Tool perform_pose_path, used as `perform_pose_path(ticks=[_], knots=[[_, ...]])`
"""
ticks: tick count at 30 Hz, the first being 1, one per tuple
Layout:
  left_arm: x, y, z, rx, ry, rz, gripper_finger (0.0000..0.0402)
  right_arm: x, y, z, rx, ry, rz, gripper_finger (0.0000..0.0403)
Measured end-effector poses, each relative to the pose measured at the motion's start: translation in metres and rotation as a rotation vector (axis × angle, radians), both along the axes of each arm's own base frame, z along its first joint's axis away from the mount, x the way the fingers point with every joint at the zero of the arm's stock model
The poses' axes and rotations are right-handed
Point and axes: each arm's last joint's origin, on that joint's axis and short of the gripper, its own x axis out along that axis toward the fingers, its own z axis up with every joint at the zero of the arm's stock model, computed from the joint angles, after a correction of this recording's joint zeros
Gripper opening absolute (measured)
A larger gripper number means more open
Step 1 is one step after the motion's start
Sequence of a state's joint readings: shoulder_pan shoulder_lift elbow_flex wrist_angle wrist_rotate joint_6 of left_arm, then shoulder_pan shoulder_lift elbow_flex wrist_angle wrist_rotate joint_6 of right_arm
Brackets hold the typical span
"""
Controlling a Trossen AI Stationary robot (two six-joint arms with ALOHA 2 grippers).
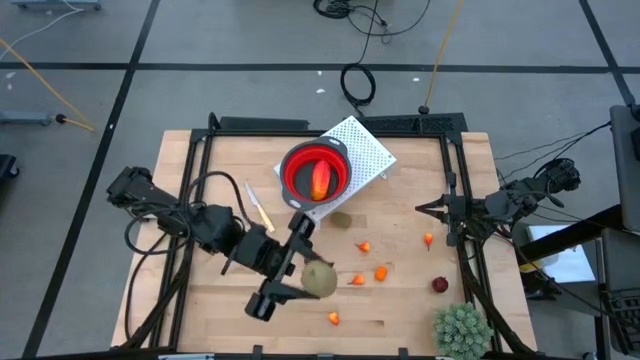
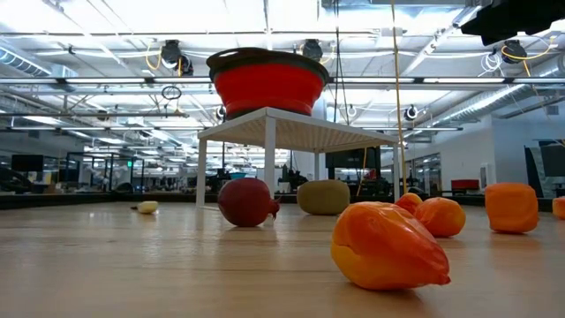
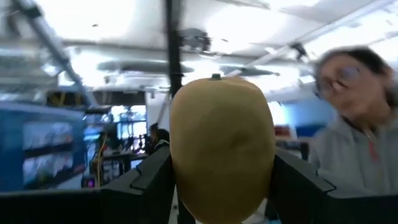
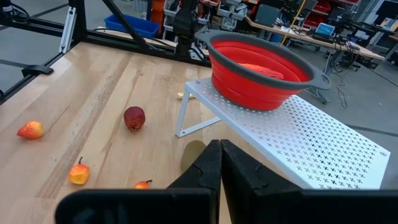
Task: Pick & Place Fruit
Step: Put the kiwi into the red strainer bowl on the shelf
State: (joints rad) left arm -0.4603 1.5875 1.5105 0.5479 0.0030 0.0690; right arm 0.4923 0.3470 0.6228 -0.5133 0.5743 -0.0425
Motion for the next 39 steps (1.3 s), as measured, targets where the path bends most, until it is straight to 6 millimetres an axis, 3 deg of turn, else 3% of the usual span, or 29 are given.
perform_pose_path(ticks=[14, 18, 29, 34, 39], knots=[[0.002, 0.018, 0.000, -0.867, 0.169, 0.215, 0.0214, 0.000, 0.000, 0.000, 0.000, 0.000, 0.000, 0.0004], [0.002, 0.021, -0.001, -1.024, 0.162, 0.232, 0.0214, 0.000, 0.000, 0.000, 0.000, 0.000, 0.000, 0.0004], [0.004, 0.021, -0.006, -1.070, 0.198, 0.270, 0.0214, 0.000, 0.000, 0.000, 0.000, 0.000, 0.000, 0.0004], [0.009, 0.023, -0.023, -1.019, 0.305, 0.483, 0.0214, 0.000, 0.000, 0.000, 0.000, 0.000, 0.000, 0.0004], [0.016, 0.037, -0.038, -0.972, 0.385, 0.625, 0.0214, 0.000, 0.000, 0.000, 0.000, 0.000, 0.000, 0.0004]])
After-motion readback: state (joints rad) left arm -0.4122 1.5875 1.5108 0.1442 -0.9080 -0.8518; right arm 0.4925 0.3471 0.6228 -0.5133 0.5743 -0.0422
